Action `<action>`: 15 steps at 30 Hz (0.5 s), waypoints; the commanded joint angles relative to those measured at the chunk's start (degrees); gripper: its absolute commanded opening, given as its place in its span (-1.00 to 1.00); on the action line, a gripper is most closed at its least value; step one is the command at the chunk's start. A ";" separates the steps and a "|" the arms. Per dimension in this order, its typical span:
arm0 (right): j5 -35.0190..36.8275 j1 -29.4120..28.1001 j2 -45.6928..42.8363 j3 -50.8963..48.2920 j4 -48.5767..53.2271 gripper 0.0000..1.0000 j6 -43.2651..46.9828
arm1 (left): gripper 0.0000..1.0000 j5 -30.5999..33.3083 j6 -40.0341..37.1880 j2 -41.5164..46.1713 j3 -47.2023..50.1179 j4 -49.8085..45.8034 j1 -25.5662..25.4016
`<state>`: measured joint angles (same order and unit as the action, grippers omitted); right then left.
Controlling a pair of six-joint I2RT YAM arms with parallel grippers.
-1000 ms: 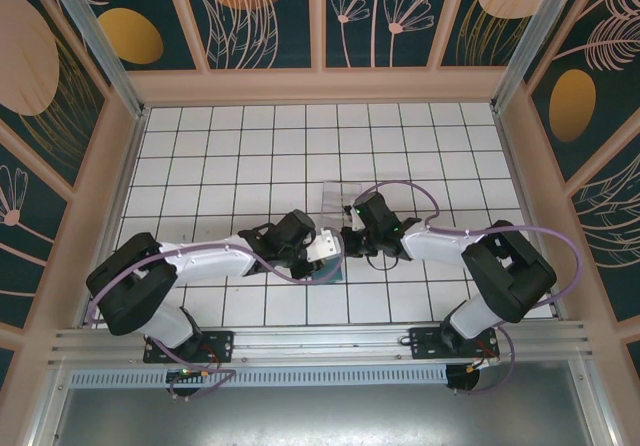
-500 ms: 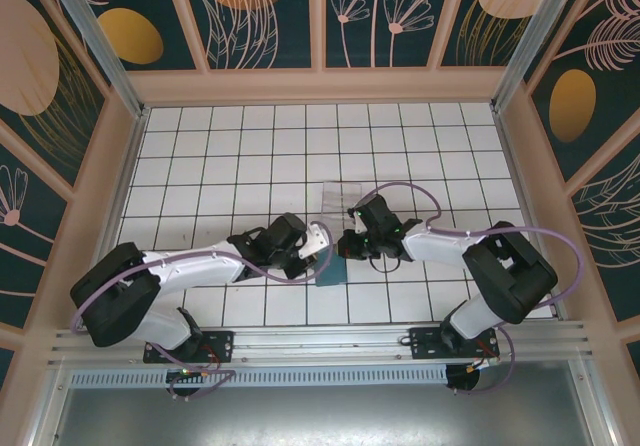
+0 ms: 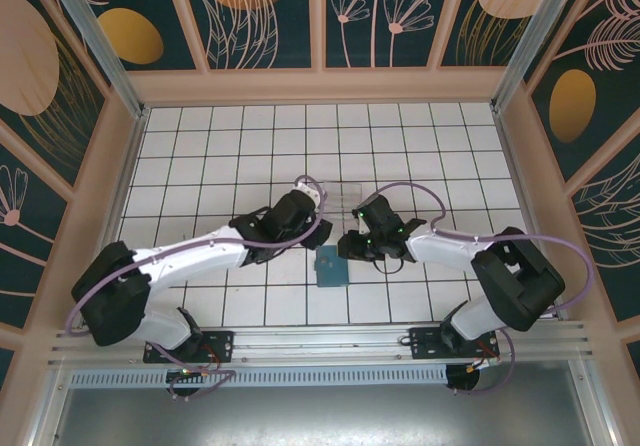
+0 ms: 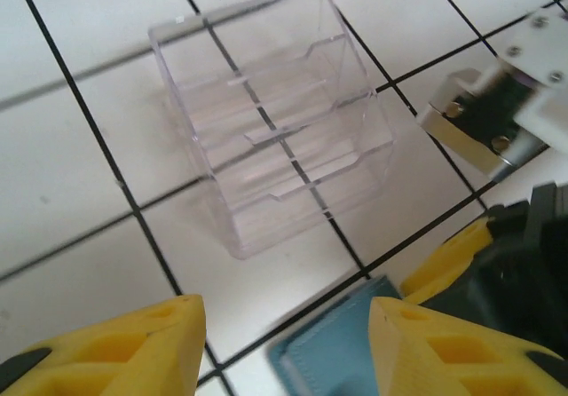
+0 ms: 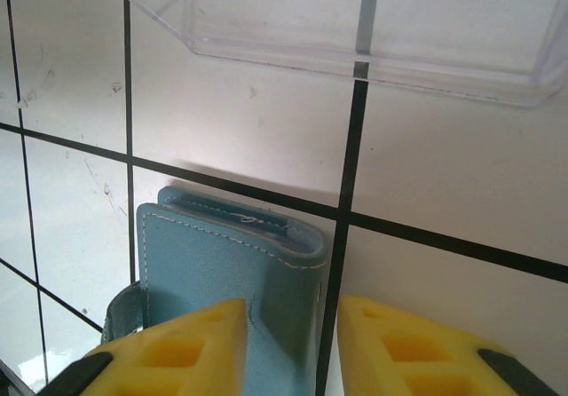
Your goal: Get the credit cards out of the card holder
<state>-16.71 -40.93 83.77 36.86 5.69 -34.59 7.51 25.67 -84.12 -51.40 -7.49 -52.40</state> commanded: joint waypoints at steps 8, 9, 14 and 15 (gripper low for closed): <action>1.29 3.92 -6.85 -1.95 2.49 -0.17 -1.09 | 0.29 -2.66 21.96 -12.29 -10.96 -18.14 -2.93; 1.12 4.63 -7.38 -2.40 2.44 -0.17 -1.09 | 0.31 -3.12 21.98 -12.88 -11.08 -18.74 -3.15; 0.28 8.43 -10.86 -4.42 3.36 -0.15 -0.05 | 0.40 -6.37 20.40 -16.41 -11.88 -20.99 -4.54; 0.27 8.81 -11.24 -4.58 3.57 -0.14 0.12 | 0.38 -6.37 20.15 -16.77 -12.05 -21.30 -4.79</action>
<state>-16.47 -32.95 73.93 33.52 7.62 -34.92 2.98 43.86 -99.44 -62.48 -21.91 -56.73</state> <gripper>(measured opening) 0.428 0.694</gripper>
